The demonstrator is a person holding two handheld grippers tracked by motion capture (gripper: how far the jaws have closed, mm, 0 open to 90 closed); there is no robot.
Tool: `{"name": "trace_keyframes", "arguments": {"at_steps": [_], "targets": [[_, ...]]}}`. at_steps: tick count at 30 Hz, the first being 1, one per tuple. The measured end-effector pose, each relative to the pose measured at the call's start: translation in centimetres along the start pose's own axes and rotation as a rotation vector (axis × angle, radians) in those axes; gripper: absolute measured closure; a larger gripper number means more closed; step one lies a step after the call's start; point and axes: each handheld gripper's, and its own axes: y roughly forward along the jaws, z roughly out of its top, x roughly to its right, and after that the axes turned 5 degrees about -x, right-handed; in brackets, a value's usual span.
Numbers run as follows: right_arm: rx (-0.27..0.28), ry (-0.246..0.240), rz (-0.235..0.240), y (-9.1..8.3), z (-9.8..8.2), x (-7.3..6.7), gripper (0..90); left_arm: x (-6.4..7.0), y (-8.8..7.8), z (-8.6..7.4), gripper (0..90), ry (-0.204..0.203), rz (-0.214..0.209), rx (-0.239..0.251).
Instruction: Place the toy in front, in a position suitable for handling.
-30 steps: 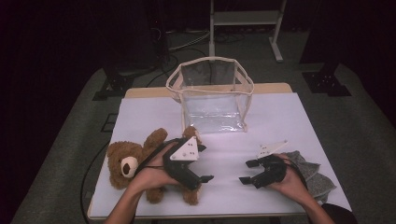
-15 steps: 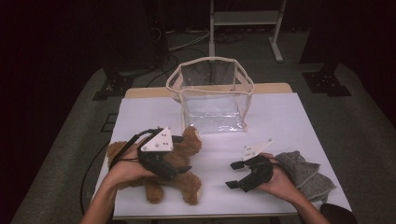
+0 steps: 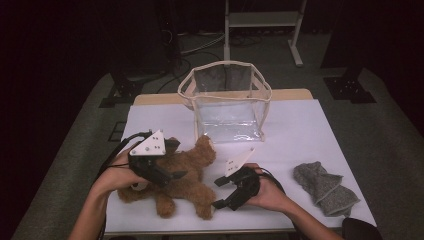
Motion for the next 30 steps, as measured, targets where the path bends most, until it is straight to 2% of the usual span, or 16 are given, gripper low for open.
{"name": "trace_keyframes", "arguments": {"at_steps": [3,6,16,19,21,30], "targets": [[-0.022,-0.02,-0.01,1.1,0.4,0.0,23.2,-0.4,-0.1,-0.5,13.8,-0.007,0.009,-0.006],[-0.034,-0.013,-0.005,1.9,0.4,0.2,23.2,-0.9,-0.2,-1.0,14.1,-0.019,0.015,-0.015],[-0.064,0.0,-0.015,3.2,0.1,0.4,23.7,-2.1,-0.2,-2.8,14.1,-0.068,0.033,-0.038],[-0.07,-0.002,-0.016,3.4,0.0,0.4,23.7,-2.2,-0.1,-3.3,14.0,-0.046,0.034,-0.051],[-0.07,0.001,-0.015,3.5,0.0,0.4,23.7,-2.3,-0.1,-3.7,14.0,-0.057,0.04,-0.046],[-0.065,0.01,-0.006,3.9,0.0,0.5,23.7,-2.5,0.5,-4.9,13.9,-0.062,0.038,-0.033]]}}
